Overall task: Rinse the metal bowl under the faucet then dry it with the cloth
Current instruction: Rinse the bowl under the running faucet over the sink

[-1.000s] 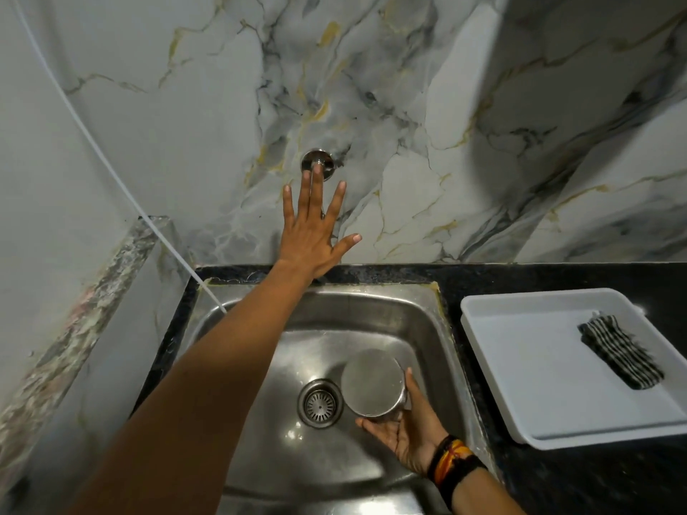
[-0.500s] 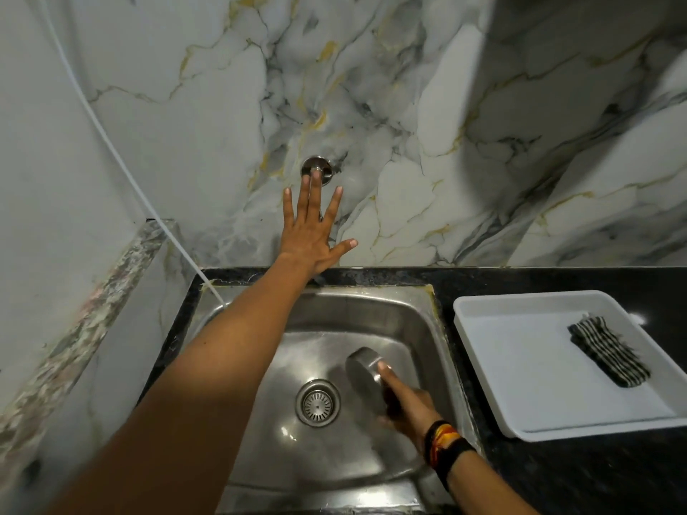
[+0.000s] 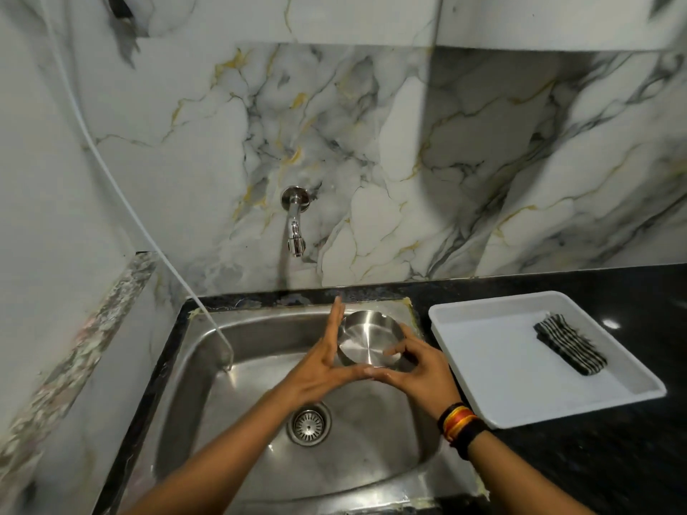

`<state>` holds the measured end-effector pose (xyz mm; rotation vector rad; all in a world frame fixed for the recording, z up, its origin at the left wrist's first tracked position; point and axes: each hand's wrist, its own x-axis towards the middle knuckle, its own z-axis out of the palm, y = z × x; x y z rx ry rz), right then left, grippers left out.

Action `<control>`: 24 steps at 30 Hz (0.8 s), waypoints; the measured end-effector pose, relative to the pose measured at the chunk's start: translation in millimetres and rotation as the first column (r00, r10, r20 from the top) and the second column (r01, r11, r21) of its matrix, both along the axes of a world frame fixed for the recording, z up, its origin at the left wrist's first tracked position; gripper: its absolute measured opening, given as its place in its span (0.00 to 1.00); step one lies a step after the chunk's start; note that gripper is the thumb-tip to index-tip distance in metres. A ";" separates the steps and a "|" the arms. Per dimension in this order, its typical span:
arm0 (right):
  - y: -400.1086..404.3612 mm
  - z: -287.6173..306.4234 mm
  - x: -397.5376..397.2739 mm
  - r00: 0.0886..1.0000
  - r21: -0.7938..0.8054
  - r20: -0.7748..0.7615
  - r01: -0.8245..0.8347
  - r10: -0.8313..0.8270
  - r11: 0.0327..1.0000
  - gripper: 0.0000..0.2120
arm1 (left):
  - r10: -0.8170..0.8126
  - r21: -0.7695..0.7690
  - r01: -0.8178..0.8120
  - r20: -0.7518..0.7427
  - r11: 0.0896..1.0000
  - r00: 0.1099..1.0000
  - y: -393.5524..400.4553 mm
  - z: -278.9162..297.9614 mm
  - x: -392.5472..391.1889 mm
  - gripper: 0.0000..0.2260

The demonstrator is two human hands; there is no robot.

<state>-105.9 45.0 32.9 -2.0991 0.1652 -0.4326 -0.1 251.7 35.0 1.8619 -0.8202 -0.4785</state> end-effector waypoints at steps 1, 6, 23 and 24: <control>2.1 4.1 0.9 1.000 0.042 -0.008 -0.024 0.024 0.999 0.21 | 0.030 -0.022 -0.031 -0.027 0.999 0.999 -0.9 0.6 -4.6 0.67; 9.2 16.9 0.2 0.984 0.150 -0.021 -0.171 0.176 0.974 0.30 | 0.123 -0.083 -0.124 -0.018 0.989 0.992 3.9 -3.8 -8.1 0.73; -141.5 -1.5 -1.6 0.966 -0.696 -0.027 0.166 -0.256 0.699 0.32 | 0.285 -0.227 -0.261 0.077 0.938 0.955 -68.6 0.6 -42.8 0.71; -164.5 -6.2 -3.2 0.955 -0.733 -0.062 0.152 -0.288 0.663 0.33 | 0.284 -0.230 -0.261 0.073 0.938 0.956 -76.9 -1.0 -46.0 0.71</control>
